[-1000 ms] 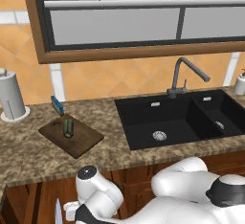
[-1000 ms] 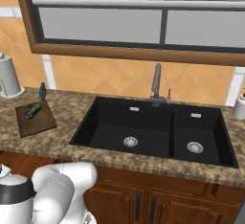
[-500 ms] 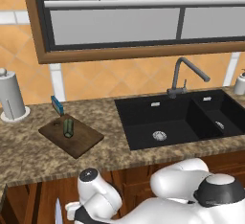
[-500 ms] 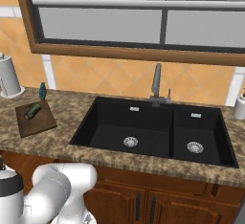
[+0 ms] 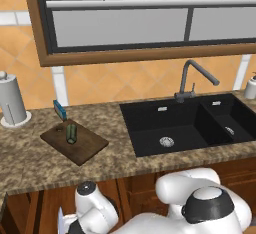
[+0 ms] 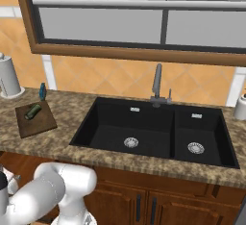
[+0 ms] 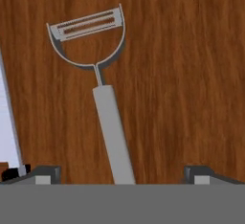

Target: Place the appropriate cutting tool for cutting the cucumber skin on the cutting board.

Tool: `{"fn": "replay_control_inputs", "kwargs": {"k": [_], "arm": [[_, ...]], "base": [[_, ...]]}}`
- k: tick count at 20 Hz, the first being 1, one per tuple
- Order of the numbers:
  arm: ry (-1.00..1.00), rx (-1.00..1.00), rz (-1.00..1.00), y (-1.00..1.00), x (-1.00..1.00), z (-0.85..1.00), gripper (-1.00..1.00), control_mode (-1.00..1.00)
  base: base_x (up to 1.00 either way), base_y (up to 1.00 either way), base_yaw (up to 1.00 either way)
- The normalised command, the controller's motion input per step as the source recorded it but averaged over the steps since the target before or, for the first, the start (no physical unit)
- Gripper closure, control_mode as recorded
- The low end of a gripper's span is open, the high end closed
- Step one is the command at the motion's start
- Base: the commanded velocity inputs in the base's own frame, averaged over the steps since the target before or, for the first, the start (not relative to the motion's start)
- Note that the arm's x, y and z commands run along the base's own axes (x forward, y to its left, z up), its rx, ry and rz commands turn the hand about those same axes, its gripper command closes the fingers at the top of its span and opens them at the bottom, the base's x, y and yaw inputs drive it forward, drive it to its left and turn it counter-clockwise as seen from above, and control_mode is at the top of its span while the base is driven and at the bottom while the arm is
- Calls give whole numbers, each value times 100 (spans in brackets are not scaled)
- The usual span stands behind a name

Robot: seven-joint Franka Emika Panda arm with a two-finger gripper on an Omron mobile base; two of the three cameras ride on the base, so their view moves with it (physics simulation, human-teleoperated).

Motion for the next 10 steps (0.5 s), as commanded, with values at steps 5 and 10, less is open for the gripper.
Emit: {"fn": "replay_control_inputs", "kwargs": {"k": [5, 10], "arm": [[0, -4, 0, 16, 4, -10, -100, -100], [0, -6, 0, 0, -4, -24, -100, -100]], "base": [[0, 0, 0], [0, 0, 0]]}}
